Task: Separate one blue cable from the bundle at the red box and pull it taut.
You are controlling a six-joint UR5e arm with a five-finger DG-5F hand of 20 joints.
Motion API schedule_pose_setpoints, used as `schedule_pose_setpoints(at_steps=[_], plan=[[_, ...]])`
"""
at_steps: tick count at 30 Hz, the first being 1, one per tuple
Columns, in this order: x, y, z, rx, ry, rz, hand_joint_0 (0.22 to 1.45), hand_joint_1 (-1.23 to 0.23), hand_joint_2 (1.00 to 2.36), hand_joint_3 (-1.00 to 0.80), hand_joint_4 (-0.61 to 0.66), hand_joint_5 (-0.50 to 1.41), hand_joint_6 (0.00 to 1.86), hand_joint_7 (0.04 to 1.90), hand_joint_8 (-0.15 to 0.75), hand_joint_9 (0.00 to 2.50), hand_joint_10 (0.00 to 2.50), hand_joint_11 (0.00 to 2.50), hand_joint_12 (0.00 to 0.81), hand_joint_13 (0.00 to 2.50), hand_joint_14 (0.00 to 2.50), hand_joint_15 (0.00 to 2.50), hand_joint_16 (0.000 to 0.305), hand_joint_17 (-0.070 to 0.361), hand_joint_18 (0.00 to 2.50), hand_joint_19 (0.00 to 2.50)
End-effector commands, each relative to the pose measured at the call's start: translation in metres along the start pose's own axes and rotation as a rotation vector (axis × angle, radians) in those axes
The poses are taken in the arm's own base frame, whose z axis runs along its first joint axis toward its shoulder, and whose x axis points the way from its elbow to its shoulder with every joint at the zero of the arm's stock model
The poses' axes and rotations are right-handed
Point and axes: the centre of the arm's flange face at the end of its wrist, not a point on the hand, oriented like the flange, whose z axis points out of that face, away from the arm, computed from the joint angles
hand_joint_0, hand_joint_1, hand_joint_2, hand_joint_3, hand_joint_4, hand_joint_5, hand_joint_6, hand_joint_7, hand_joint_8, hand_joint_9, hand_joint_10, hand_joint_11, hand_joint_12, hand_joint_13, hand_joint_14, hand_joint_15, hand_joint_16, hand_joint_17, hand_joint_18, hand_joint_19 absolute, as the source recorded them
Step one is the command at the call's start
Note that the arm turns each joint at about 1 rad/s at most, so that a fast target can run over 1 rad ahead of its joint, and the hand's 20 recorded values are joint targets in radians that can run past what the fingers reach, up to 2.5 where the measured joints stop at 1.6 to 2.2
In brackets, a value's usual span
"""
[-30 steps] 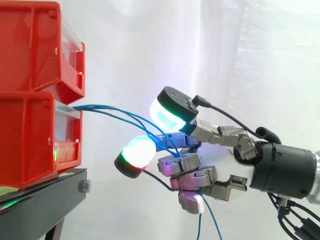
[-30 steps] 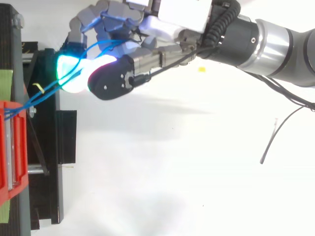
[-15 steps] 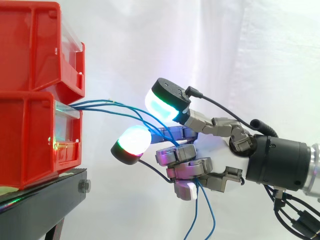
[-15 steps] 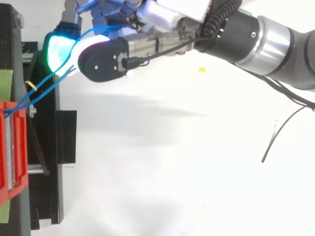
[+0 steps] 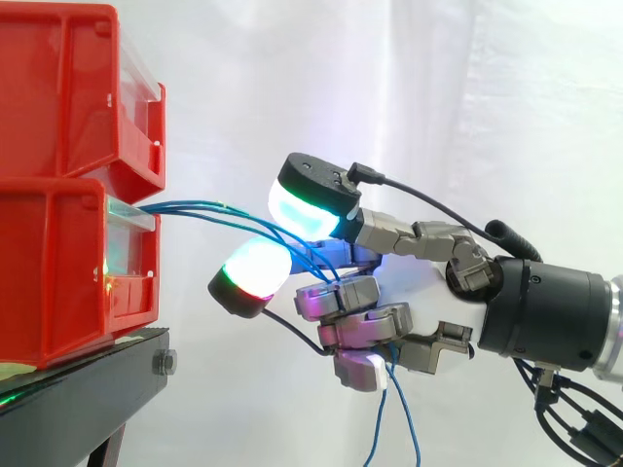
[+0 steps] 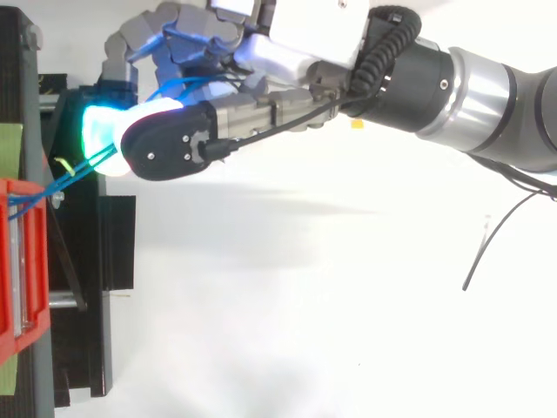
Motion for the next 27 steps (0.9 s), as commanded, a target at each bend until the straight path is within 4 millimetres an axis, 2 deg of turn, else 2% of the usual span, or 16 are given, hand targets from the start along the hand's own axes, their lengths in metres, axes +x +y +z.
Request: schedule_pose_setpoints(at_steps=[1, 5, 12, 15, 19, 21, 24, 26, 27], plan=[[0.005, 0.002, 0.0, -0.002, 0.009, 0.005, 0.59, -0.6, 1.02, -0.2, 0.21, -0.23, 0.88, 0.98, 0.446, 0.46, 2.5, 2.5, 0.67, 1.45, 2.5, 1.57, 0.2, 0.15, 2.1, 0.61], [0.01, 0.004, 0.0, -0.004, 0.021, 0.011, 0.6, -0.62, 1.02, -0.16, 0.21, -0.23, 0.88, 0.97, 0.441, 0.46, 2.5, 2.5, 0.662, 1.45, 2.5, 1.59, 0.204, 0.153, 2.13, 0.63], [0.009, 0.027, 0.004, -0.033, 0.03, 0.012, 0.62, -0.69, 1.02, -0.17, 0.17, -0.23, 0.88, 0.95, 0.395, 0.41, 2.5, 2.5, 0.644, 1.36, 2.5, 1.61, 0.189, 0.142, 2.05, 0.71], [0.008, 0.035, 0.003, -0.023, 0.033, 0.01, 0.64, -0.74, 1.02, -0.19, 0.14, -0.23, 0.88, 0.92, 0.377, 0.39, 2.5, 2.5, 0.631, 1.34, 2.5, 1.62, 0.181, 0.136, 2.04, 0.78], [0.008, 0.032, 0.001, -0.001, 0.037, 0.004, 0.68, -0.84, 1.02, -0.3, 0.15, -0.23, 0.9, 0.95, 0.36, 0.37, 2.5, 2.5, 0.609, 1.3, 2.5, 1.65, 0.174, 0.13, 2.04, 0.86], [0.009, 0.034, 0.001, -0.001, 0.039, 0.005, 0.69, -0.84, 1.01, -0.34, 0.17, -0.23, 0.9, 0.94, 0.355, 0.38, 2.5, 2.5, 0.595, 1.29, 2.5, 1.62, 0.173, 0.13, 2.03, 0.89], [0.009, 0.034, 0.001, -0.001, 0.039, 0.005, 0.71, -0.83, 1.0, -0.5, 0.2, -0.22, 0.91, 0.97, 0.356, 0.4, 2.5, 2.5, 0.585, 1.27, 2.5, 1.61, 0.171, 0.128, 2.04, 0.92], [0.01, 0.034, 0.001, -0.001, 0.04, 0.005, 0.67, -0.79, 1.0, -0.5, 0.21, -0.22, 0.91, 0.98, 0.357, 0.43, 2.5, 2.5, 0.581, 1.27, 2.5, 1.59, 0.168, 0.126, 2.04, 0.94], [0.01, 0.034, 0.001, -0.001, 0.04, 0.005, 0.6, -0.72, 1.0, -0.5, 0.22, -0.22, 0.91, 0.97, 0.368, 0.46, 2.5, 2.5, 0.576, 1.27, 2.5, 1.6, 0.164, 0.123, 2.04, 0.94]])
